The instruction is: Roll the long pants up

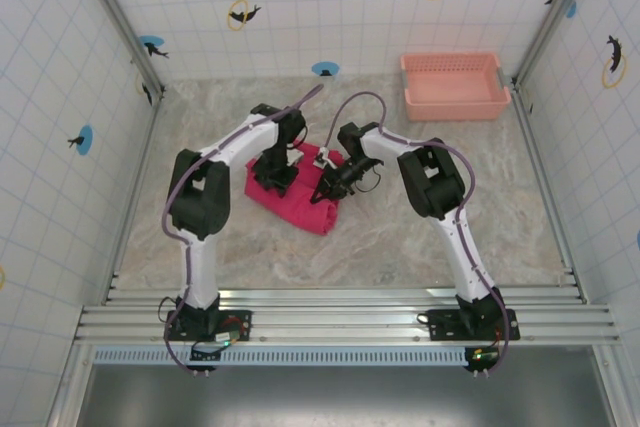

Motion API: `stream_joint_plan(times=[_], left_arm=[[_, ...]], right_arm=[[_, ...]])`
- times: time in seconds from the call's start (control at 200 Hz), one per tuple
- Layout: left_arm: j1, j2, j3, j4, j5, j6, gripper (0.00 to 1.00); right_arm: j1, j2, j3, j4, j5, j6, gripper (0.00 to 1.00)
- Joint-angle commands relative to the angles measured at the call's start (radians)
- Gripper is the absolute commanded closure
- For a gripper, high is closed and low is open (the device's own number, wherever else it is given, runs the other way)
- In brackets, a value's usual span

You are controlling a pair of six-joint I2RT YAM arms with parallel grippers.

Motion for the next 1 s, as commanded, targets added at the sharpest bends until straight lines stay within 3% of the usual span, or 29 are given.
stream_joint_plan(times=[0.0, 0.13, 0.215, 0.275, 0.31, 0.51, 0.601, 0.771, 0.826, 0.996], left_arm=[[0.004, 0.100, 0.123, -0.019, -0.007, -0.001, 0.54], [0.018, 0.197, 0.204, -0.047, 0.008, 0.006, 0.54], [0.027, 0.238, 0.237, -0.058, 0.018, 0.014, 0.53], [0.034, 0.283, 0.254, -0.066, 0.021, 0.018, 0.54], [0.036, 0.294, 0.261, -0.067, 0.028, 0.023, 0.54], [0.044, 0.326, 0.302, -0.081, 0.039, 0.032, 0.54], [0.044, 0.331, 0.309, -0.085, 0.046, 0.037, 0.54], [0.045, 0.336, 0.312, -0.094, 0.058, 0.047, 0.53], [0.045, 0.335, 0.314, -0.099, 0.062, 0.053, 0.53], [0.046, 0.336, 0.321, -0.124, 0.056, 0.071, 0.53]], right_arm=[[0.003, 0.058, -0.001, 0.027, 0.083, 0.005, 0.89], [0.003, 0.057, -0.010, 0.026, 0.073, 0.005, 0.88], [0.001, 0.038, -0.016, 0.021, 0.105, -0.003, 0.82], [-0.002, 0.000, -0.020, 0.013, 0.169, -0.020, 0.59], [-0.007, -0.028, -0.020, 0.005, 0.212, -0.027, 0.52], [-0.027, -0.245, 0.005, -0.064, 0.547, -0.202, 0.37], [-0.009, -0.365, -0.077, -0.003, 0.590, -0.252, 0.36], [0.132, -0.556, -0.273, 0.097, 0.773, -0.377, 0.31], [0.201, -0.609, -0.337, 0.147, 0.862, -0.414, 0.24], [0.377, -0.650, -0.452, 0.251, 1.077, -0.469, 0.22]])
